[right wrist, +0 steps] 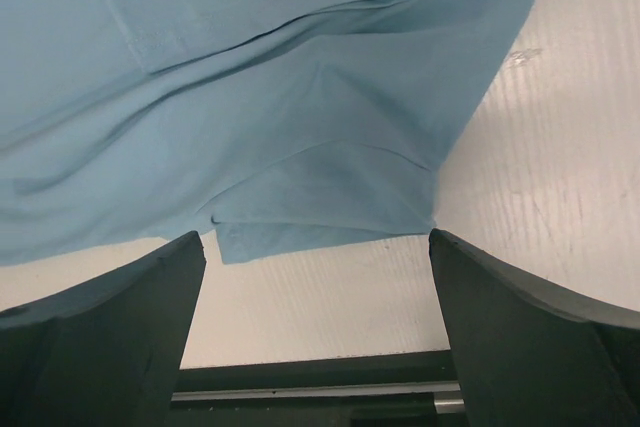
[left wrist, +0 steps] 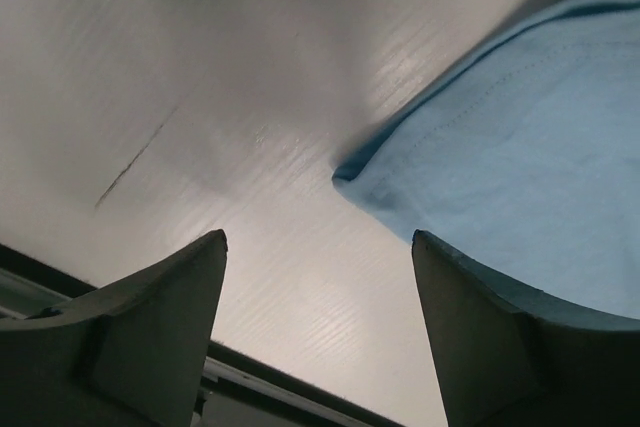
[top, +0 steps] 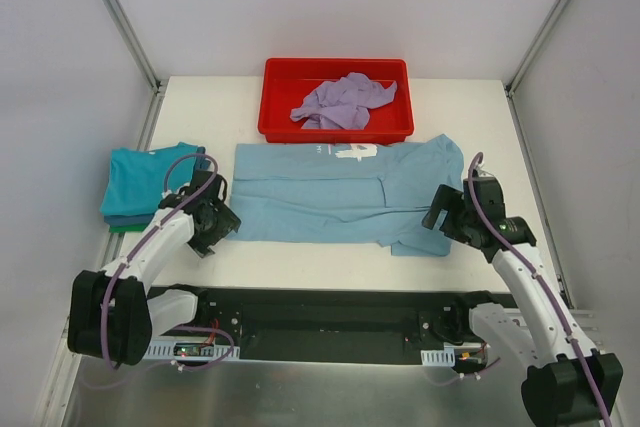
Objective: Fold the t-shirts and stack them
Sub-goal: Grap the side of the flattened tshirt closest away from the robot with both arms
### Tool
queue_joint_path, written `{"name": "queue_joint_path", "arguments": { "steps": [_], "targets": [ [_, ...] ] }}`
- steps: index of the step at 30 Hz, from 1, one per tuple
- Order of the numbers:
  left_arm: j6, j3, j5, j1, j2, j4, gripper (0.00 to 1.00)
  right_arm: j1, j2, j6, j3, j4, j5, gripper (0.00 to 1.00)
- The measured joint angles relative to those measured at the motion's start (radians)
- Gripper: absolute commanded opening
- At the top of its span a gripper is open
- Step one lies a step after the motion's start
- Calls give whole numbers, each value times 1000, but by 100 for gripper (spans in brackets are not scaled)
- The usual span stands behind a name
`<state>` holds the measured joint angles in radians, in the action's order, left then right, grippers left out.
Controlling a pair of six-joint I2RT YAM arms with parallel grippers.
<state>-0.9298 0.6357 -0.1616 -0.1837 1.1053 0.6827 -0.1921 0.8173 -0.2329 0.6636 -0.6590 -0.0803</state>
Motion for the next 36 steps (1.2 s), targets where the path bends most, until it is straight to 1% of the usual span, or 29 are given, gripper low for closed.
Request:
{"name": "queue_joint_path", "arguments": {
  "steps": [2, 4, 6, 9, 12, 13, 16, 18, 20, 23, 26, 28, 30, 32, 36],
  "targets": [
    [-26, -17, 23, 16, 28, -55, 64, 0, 17, -1, 0, 5, 37, 96],
    [-50, -37, 40, 22, 47, -110, 62, 0, 47, -3, 3, 3, 62, 96],
    [-76, -64, 49, 22, 58, -154, 58, 0, 84, -3, 8, 3, 84, 98],
    [-97, -79, 49, 28, 62, -179, 45, 0, 116, -3, 11, -1, 105, 99],
    [-111, -81, 50, 35, 76, -207, 42, 0, 122, -3, 16, -9, 114, 99],
    [-113, -81, 50, 35, 80, -212, 39, 0, 123, -2, 20, -10, 117, 97],
    [-119, -78, 50, 35, 96, -232, 28, 0, 123, 2, 30, -18, 137, 95],
    [-122, -69, 51, 35, 117, -245, 15, 0, 124, 5, 32, -29, 153, 94],
    [-126, -63, 55, 35, 136, -260, 0, -5, 125, 7, 32, -41, 162, 92],
    [-128, -60, 58, 35, 148, -276, 0, -44, 126, 6, 32, -55, 161, 91],
    [-127, -60, 58, 35, 147, -280, 0, -151, 146, 6, 32, -53, 156, 87],
    [-124, -60, 60, 35, 147, -280, 0, -212, 192, 4, 34, -46, 156, 84],
    [-117, -60, 66, 35, 146, -282, 0, -263, 254, 3, 34, -33, 142, 80],
    [-111, -60, 69, 35, 145, -282, 0, -308, 300, 9, 32, -14, 132, 73],
    [-105, -60, 74, 35, 145, -282, 0, -364, 332, 50, 26, 44, 125, 67]
  ]
}}
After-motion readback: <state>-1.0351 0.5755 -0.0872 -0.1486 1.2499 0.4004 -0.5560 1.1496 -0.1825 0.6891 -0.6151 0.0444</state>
